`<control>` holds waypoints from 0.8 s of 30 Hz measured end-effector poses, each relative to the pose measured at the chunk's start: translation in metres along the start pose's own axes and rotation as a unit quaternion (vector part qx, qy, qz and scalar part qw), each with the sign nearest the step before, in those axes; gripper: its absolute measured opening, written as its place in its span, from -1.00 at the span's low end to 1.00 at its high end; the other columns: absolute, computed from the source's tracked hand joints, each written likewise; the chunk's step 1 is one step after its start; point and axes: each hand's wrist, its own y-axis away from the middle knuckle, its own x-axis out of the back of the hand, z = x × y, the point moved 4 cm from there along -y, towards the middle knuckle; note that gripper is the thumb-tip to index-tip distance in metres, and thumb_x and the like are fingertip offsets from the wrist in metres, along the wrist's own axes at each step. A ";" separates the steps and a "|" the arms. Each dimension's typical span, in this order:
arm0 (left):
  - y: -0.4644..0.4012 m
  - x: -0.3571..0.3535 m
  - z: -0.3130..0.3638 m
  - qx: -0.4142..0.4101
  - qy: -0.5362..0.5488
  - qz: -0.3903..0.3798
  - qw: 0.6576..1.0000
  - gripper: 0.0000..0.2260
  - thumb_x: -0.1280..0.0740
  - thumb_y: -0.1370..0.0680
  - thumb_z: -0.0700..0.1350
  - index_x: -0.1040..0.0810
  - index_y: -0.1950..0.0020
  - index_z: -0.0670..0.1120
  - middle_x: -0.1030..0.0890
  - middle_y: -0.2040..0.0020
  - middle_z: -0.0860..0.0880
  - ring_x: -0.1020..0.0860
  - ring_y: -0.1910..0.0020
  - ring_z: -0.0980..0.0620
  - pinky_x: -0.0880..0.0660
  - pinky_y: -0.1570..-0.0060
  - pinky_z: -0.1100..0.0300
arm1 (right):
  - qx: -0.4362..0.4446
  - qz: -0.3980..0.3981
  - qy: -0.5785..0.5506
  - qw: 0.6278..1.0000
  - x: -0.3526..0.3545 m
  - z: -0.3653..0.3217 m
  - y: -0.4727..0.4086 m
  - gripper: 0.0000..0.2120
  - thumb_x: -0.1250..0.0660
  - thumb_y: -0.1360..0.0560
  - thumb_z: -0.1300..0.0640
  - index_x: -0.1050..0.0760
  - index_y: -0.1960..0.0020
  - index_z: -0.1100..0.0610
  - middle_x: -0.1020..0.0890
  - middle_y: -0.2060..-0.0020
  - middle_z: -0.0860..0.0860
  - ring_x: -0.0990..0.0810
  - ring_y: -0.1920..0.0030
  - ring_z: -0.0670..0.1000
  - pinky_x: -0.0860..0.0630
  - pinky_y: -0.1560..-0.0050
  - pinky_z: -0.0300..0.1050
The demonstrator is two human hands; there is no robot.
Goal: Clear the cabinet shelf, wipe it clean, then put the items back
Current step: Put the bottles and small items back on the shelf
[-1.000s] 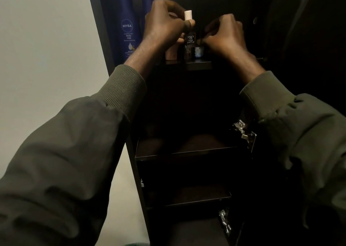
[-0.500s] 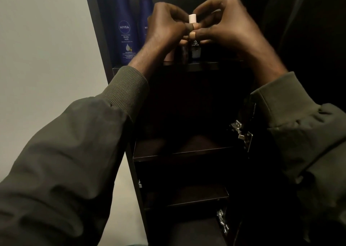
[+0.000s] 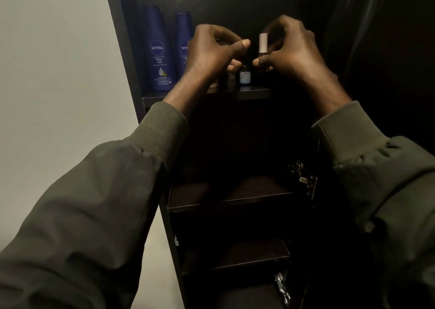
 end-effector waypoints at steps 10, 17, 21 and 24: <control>0.010 0.003 -0.002 0.009 0.001 -0.041 0.999 -0.81 -0.39 -0.54 -0.12 -0.60 -0.07 -0.21 -0.68 0.06 -0.12 -0.67 0.25 0.03 -0.55 0.30 0.30 | -0.059 -0.008 0.046 0.997 -0.013 0.012 -0.007 -0.46 -0.54 -0.38 0.09 -0.43 -0.29 0.00 -0.56 -0.16 0.01 -0.57 -0.09 -0.05 -0.44 0.21 -0.29; 0.012 0.000 -0.008 0.021 0.004 -0.038 0.999 -0.83 -0.39 -0.54 -0.15 -0.61 -0.06 -0.23 -0.67 0.06 -0.17 -0.63 0.30 0.06 -0.55 0.32 0.28 | -0.080 -0.008 0.067 0.995 -0.017 0.015 -0.011 -0.46 -0.53 -0.39 0.11 -0.43 -0.30 0.02 -0.56 -0.18 0.02 -0.57 -0.13 -0.04 -0.48 0.12 -0.22; 0.011 -0.001 -0.008 0.016 0.003 -0.040 0.999 -0.83 -0.39 -0.54 -0.14 -0.61 -0.06 -0.23 -0.68 0.06 -0.17 -0.64 0.29 0.04 -0.57 0.28 0.25 | -0.084 -0.008 0.076 0.994 -0.019 0.018 -0.014 -0.47 -0.52 -0.39 0.13 -0.43 -0.31 0.04 -0.55 -0.19 0.03 -0.56 -0.15 -0.02 -0.55 -0.02 -0.16; 0.011 -0.001 -0.009 0.010 -0.002 -0.042 0.999 -0.82 -0.39 -0.54 -0.14 -0.61 -0.06 -0.23 -0.67 0.05 -0.16 -0.65 0.28 0.02 -0.58 0.26 0.23 | -0.085 -0.014 0.085 0.993 -0.022 0.022 -0.016 -0.48 -0.51 -0.40 0.16 -0.42 -0.30 0.03 -0.54 -0.19 0.03 -0.55 -0.16 -0.01 -0.56 -0.04 -0.14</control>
